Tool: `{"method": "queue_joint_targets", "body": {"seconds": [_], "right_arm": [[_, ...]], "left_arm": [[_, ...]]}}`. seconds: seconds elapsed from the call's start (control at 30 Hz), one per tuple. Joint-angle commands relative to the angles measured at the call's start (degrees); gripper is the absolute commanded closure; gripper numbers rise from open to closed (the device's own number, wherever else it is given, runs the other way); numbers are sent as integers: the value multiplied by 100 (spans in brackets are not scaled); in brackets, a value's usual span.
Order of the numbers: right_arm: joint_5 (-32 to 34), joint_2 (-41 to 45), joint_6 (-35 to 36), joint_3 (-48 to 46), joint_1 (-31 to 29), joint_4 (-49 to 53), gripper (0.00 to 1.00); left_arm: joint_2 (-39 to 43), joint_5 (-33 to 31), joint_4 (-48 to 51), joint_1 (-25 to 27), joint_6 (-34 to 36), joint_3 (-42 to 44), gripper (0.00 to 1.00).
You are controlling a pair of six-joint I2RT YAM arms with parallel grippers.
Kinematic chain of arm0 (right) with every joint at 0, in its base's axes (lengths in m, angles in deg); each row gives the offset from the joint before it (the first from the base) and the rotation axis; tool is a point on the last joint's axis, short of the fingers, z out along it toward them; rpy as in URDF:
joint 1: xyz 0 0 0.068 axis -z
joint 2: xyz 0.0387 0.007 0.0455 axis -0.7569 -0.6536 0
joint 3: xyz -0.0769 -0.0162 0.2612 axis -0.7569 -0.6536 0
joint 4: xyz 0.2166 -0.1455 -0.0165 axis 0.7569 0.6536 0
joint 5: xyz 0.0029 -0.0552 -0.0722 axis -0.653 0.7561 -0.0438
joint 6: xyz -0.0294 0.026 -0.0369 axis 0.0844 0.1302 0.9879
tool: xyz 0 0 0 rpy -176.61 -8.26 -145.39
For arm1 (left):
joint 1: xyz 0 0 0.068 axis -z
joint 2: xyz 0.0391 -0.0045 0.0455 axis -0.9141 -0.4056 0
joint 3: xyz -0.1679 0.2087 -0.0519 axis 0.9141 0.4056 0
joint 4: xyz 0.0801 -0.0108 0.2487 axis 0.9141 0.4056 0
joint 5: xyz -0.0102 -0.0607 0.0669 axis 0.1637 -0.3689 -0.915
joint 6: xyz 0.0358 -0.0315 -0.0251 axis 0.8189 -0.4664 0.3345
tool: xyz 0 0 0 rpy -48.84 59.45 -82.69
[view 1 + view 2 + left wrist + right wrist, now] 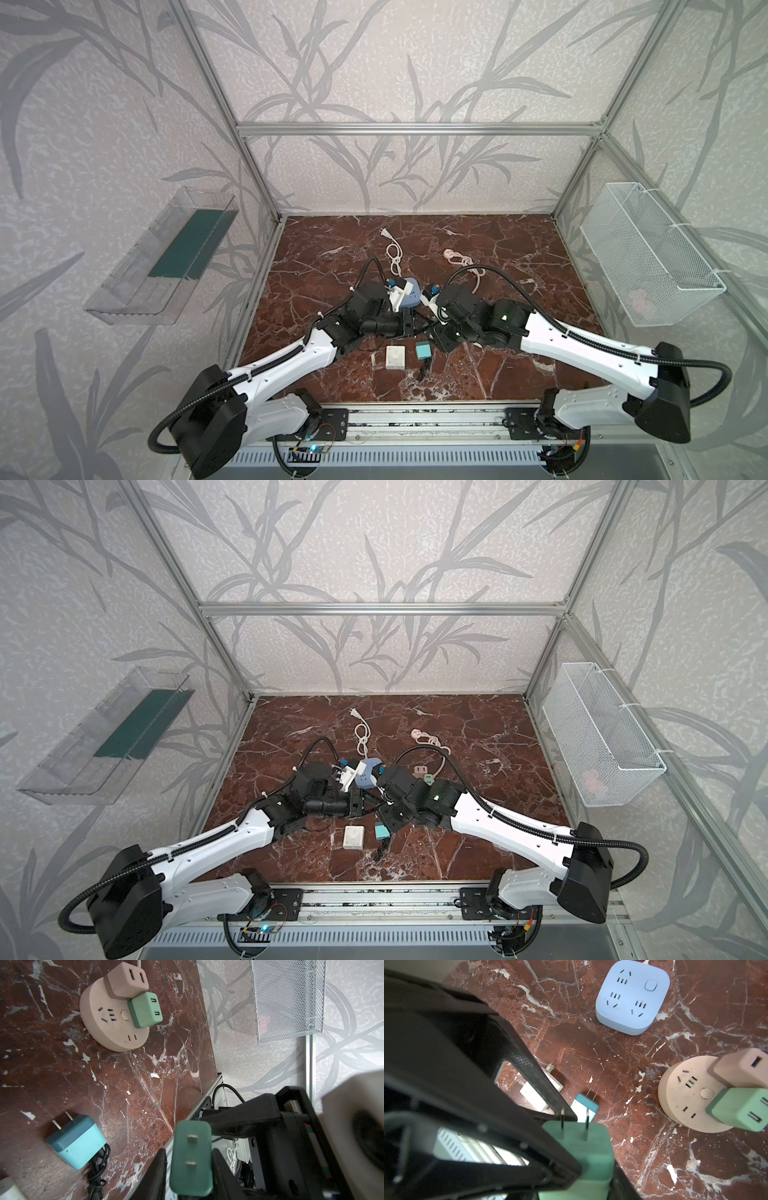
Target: Insert the plug
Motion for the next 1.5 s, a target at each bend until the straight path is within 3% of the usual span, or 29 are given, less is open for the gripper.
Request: {"method": "queue_joint_targets", "body": {"seconds": [0.0, 0.13, 0.23, 0.37, 0.47, 0.7, 0.83, 0.97, 1.13, 1.47], "right_arm": [[50, 142, 29, 138, -19, -423, 100], [43, 36, 29, 162, -20, -523, 99], [43, -66, 20, 184, -24, -569, 98], [69, -114, -21, 247, -19, -568, 96], [147, -84, -41, 263, -19, -572, 83], [107, 92, -153, 263, 124, -483, 37], [-82, 343, -265, 184, 328, -505, 24], [-303, 654, -583, 14, 632, -619, 24], [-1337, 1072, -1534, -647, 1216, -1695, 37], [-1590, 1416, -2840, -1366, 1422, -3363, 52]], "left_arm": [[29, 147, -90, 36, -74, 89, 72], [3, 147, -138, 36, -94, 99, 81], [-8, 116, -144, 32, -87, 109, 98], [16, 33, -190, 32, -107, 177, 100], [88, -53, -306, 24, -144, 261, 100], [395, -476, -385, -95, -78, 417, 100], [466, -571, -468, -246, -137, 497, 100], [534, -733, -813, -456, -372, 684, 100], [731, -1203, -1661, -777, -973, 956, 100], [1053, -2030, -2958, -852, -1698, 1096, 100]]}}
